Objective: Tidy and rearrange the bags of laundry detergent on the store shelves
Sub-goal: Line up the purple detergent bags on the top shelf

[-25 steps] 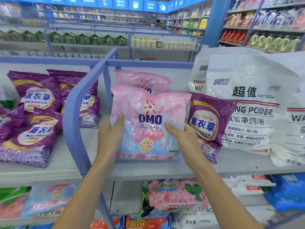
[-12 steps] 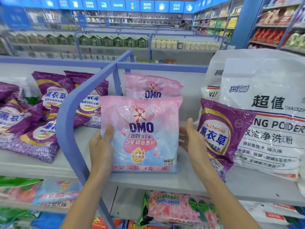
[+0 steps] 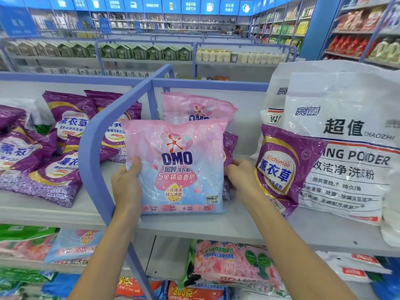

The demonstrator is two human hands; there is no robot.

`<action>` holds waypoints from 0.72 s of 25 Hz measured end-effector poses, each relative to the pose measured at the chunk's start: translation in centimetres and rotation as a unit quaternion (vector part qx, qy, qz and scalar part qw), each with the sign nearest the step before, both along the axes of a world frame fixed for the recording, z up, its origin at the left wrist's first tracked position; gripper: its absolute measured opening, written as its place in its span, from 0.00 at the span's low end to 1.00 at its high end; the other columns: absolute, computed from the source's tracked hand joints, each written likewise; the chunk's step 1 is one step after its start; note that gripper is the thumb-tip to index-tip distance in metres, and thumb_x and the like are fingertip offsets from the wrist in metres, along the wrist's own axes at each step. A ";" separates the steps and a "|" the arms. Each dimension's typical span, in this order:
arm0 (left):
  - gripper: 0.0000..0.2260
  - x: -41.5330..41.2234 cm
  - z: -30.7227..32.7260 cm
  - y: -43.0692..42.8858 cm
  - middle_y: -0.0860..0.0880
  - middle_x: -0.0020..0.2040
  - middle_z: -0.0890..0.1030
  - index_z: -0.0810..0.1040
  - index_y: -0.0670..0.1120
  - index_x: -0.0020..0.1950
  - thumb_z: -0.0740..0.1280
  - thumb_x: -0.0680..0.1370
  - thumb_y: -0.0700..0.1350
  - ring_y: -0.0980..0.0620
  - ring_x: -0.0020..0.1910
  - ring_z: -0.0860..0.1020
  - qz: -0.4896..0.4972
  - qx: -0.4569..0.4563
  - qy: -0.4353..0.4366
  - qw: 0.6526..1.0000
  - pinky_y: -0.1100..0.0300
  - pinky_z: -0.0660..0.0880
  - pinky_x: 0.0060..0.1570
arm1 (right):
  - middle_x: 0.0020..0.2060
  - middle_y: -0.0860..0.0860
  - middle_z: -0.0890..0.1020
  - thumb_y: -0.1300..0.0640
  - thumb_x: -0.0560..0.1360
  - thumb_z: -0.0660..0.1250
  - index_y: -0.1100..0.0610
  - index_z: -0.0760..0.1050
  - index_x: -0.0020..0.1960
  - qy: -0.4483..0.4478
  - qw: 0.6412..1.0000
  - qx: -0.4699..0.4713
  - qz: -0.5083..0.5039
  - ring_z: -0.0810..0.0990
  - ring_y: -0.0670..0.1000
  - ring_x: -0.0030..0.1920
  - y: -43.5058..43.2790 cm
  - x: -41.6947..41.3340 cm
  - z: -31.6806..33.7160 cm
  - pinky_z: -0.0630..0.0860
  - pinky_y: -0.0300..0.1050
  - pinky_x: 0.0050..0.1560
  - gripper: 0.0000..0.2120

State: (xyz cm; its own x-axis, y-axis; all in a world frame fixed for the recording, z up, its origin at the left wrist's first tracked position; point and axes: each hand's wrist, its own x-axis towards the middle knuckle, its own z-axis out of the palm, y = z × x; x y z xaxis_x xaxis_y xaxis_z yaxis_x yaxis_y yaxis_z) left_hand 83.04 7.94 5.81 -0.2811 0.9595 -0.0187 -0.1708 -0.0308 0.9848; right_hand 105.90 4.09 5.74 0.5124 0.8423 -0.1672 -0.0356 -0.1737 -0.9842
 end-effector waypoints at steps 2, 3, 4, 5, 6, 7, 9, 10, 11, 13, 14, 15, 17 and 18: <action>0.15 0.0 0.1 -0.1 0.55 0.31 0.82 0.79 0.48 0.39 0.64 0.84 0.51 0.57 0.28 0.81 -0.003 0.007 -0.002 1.000 0.67 0.75 0.25 | 0.44 0.57 0.88 0.74 0.70 0.72 0.63 0.82 0.53 0.062 0.997 0.041 -0.008 0.87 0.57 0.44 -0.8 0.6 0.0 0.84 0.52 0.48 0.14; 0.14 0.1 0.2 -0.2 0.55 0.31 0.82 0.79 0.48 0.39 0.64 0.84 0.51 0.56 0.29 0.81 -0.003 0.006 -0.006 1.000 0.67 0.75 0.24 | 0.47 0.57 0.88 0.73 0.70 0.73 0.62 0.81 0.57 0.081 0.994 0.069 -0.011 0.87 0.59 0.48 -1.4 0.9 0.3 0.83 0.58 0.53 0.17; 0.14 0.1 0.3 -0.3 0.55 0.32 0.82 0.79 0.48 0.40 0.64 0.84 0.50 0.57 0.29 0.81 -0.002 0.007 -0.009 1.000 0.67 0.74 0.24 | 0.50 0.57 0.88 0.72 0.71 0.73 0.61 0.80 0.59 0.088 0.991 0.098 -0.014 0.87 0.59 0.50 -1.9 1.3 0.4 0.82 0.60 0.56 0.18; 0.14 0.2 0.4 -0.3 0.55 0.32 0.82 0.79 0.48 0.40 0.64 0.84 0.50 0.58 0.28 0.81 -0.001 0.005 -0.010 1.000 0.67 0.74 0.24 | 0.51 0.57 0.87 0.72 0.71 0.73 0.60 0.79 0.60 0.085 0.988 0.124 -0.016 0.87 0.58 0.52 -2.5 1.4 0.9 0.82 0.60 0.57 0.19; 0.14 0.2 0.4 -0.3 0.55 0.32 0.82 0.79 0.49 0.40 0.64 0.84 0.50 0.58 0.28 0.82 -0.001 0.003 -0.008 1.000 0.66 0.75 0.25 | 0.52 0.56 0.87 0.72 0.72 0.73 0.58 0.79 0.61 0.066 0.987 0.146 -0.024 0.86 0.56 0.53 -3.1 1.6 1.3 0.82 0.58 0.58 0.20; 0.14 0.2 0.3 -0.1 0.54 0.34 0.82 0.79 0.49 0.40 0.64 0.84 0.51 0.56 0.31 0.83 0.000 -0.001 -0.004 1.000 0.64 0.77 0.28 | 0.52 0.53 0.87 0.71 0.72 0.74 0.56 0.79 0.61 0.033 0.985 0.166 -0.036 0.86 0.52 0.54 -3.8 1.5 1.7 0.82 0.53 0.57 0.21; 0.14 0.2 0.2 0.1 0.51 0.39 0.82 0.79 0.50 0.40 0.64 0.83 0.52 0.48 0.40 0.82 -0.004 -0.011 -0.003 1.000 0.54 0.80 0.41 | 0.51 0.47 0.86 0.68 0.73 0.75 0.52 0.78 0.62 -0.062 0.975 0.201 -0.077 0.84 0.42 0.52 -5.6 1.1 2.6 0.82 0.42 0.53 0.21; 0.14 0.3 0.2 0.4 0.50 0.39 0.82 0.78 0.49 0.40 0.65 0.83 0.53 0.47 0.41 0.81 -0.003 -0.013 -0.003 1.000 0.51 0.79 0.44 | 0.53 0.46 0.85 0.67 0.73 0.75 0.52 0.78 0.64 -0.099 0.965 0.218 -0.103 0.84 0.43 0.53 -6.3 1.2 2.8 0.81 0.42 0.53 0.22; 0.14 0.6 0.3 0.7 0.51 0.39 0.81 0.77 0.48 0.39 0.65 0.83 0.52 0.49 0.40 0.79 0.000 -0.013 -0.008 1.000 0.53 0.77 0.42 | 0.54 0.46 0.84 0.65 0.74 0.75 0.52 0.77 0.66 -0.117 0.957 0.231 -0.129 0.83 0.46 0.55 -7.0 1.3 3.0 0.81 0.45 0.54 0.23; 0.14 1.6 0.5 2.0 0.52 0.38 0.77 0.73 0.47 0.39 0.65 0.83 0.51 0.54 0.36 0.75 -0.002 -0.005 -0.012 1.000 0.60 0.72 0.36 | 0.57 0.47 0.83 0.64 0.75 0.74 0.51 0.74 0.69 -0.111 0.947 0.253 -0.165 0.83 0.49 0.57 -8.4 1.5 3.3 0.81 0.47 0.55 0.25; 0.13 2.3 0.7 2.8 0.52 0.38 0.76 0.73 0.47 0.40 0.65 0.83 0.50 0.54 0.35 0.74 -0.006 0.000 -0.013 1.000 0.60 0.72 0.36 | 0.57 0.48 0.83 0.64 0.75 0.74 0.52 0.74 0.70 -0.104 0.942 0.263 -0.181 0.83 0.50 0.57 -8.8 1.7 3.3 0.82 0.45 0.54 0.25; 0.13 3.0 0.9 3.8 0.51 0.38 0.77 0.74 0.47 0.40 0.65 0.82 0.50 0.53 0.36 0.75 -0.010 0.004 -0.020 1.000 0.58 0.73 0.38 | 0.57 0.48 0.84 0.65 0.75 0.73 0.53 0.73 0.70 -0.097 0.937 0.273 -0.196 0.83 0.49 0.56 -9.3 1.8 3.4 0.81 0.43 0.53 0.25; 0.13 4.5 1.1 5.8 0.49 0.38 0.77 0.74 0.48 0.39 0.66 0.81 0.50 0.50 0.38 0.75 -0.015 -0.002 -0.039 0.999 0.55 0.73 0.41 | 0.56 0.49 0.84 0.66 0.76 0.72 0.54 0.73 0.70 -0.080 0.930 0.285 -0.220 0.84 0.48 0.55 -9.9 2.0 3.5 0.81 0.39 0.51 0.25; 0.13 5.2 1.2 6.6 0.50 0.36 0.76 0.73 0.48 0.38 0.66 0.82 0.50 0.50 0.36 0.73 -0.018 -0.008 -0.042 0.999 0.55 0.71 0.40 | 0.56 0.48 0.84 0.66 0.76 0.72 0.54 0.73 0.70 -0.074 0.929 0.285 -0.224 0.84 0.47 0.55 -10.1 2.1 3.4 0.81 0.39 0.51 0.25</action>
